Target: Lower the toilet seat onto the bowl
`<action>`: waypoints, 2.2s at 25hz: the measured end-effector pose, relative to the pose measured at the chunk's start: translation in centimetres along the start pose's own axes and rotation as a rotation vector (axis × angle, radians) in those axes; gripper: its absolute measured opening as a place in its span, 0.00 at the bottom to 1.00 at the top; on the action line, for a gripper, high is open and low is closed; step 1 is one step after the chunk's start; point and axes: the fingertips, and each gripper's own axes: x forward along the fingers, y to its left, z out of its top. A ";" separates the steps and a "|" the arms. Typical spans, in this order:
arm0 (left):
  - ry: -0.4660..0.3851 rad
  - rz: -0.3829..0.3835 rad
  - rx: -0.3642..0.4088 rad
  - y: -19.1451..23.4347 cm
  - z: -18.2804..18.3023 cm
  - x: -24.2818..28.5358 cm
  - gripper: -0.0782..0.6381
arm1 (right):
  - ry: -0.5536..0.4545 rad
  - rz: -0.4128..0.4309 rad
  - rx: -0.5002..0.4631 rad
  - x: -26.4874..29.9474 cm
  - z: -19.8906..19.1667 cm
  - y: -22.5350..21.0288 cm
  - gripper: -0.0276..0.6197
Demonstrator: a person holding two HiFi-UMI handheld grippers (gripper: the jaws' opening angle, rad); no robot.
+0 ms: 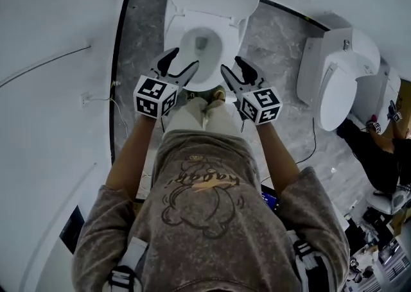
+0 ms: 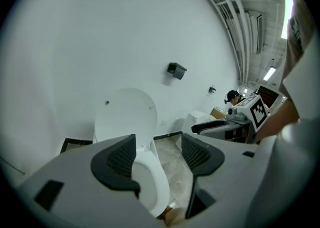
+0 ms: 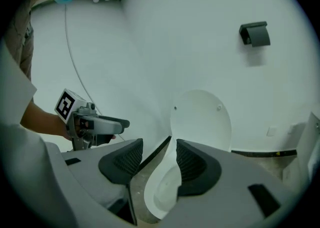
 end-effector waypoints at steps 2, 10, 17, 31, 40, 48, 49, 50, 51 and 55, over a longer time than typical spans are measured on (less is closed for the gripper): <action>-0.033 -0.003 0.014 -2.0 3.4 -1.1 0.51 | -0.063 0.005 -0.019 -3.1 3.6 0.1 0.39; -0.162 0.032 0.038 -8.5 9.9 -4.8 0.32 | -0.252 -0.025 -0.111 -13.2 10.9 0.6 0.17; -0.290 0.138 0.066 -8.4 11.4 -5.3 0.12 | -0.354 -0.043 -0.138 -15.0 12.2 -1.1 0.10; -0.325 0.190 0.038 -7.6 10.6 -4.0 0.12 | -0.339 -0.075 -0.111 -13.2 10.6 -3.2 0.08; -0.311 0.207 0.033 -6.6 10.7 -3.5 0.12 | -0.354 -0.081 -0.103 -12.4 11.6 -4.0 0.08; -0.313 0.219 0.030 -5.8 10.6 -4.3 0.12 | -0.363 -0.093 -0.111 -12.0 12.4 -4.1 0.08; -0.317 0.220 0.030 -5.7 10.7 -4.5 0.12 | -0.364 -0.094 -0.112 -11.9 12.5 -4.1 0.08; -0.321 0.223 0.031 -5.6 10.7 -4.7 0.12 | -0.364 -0.094 -0.114 -11.8 12.4 -4.0 0.08; -0.323 0.226 0.033 -5.4 10.6 -4.9 0.12 | -0.364 -0.094 -0.117 -11.8 12.4 -3.9 0.08; -0.328 0.233 0.035 -4.9 10.5 -5.2 0.12 | -0.362 -0.089 -0.131 -11.5 12.4 -3.6 0.08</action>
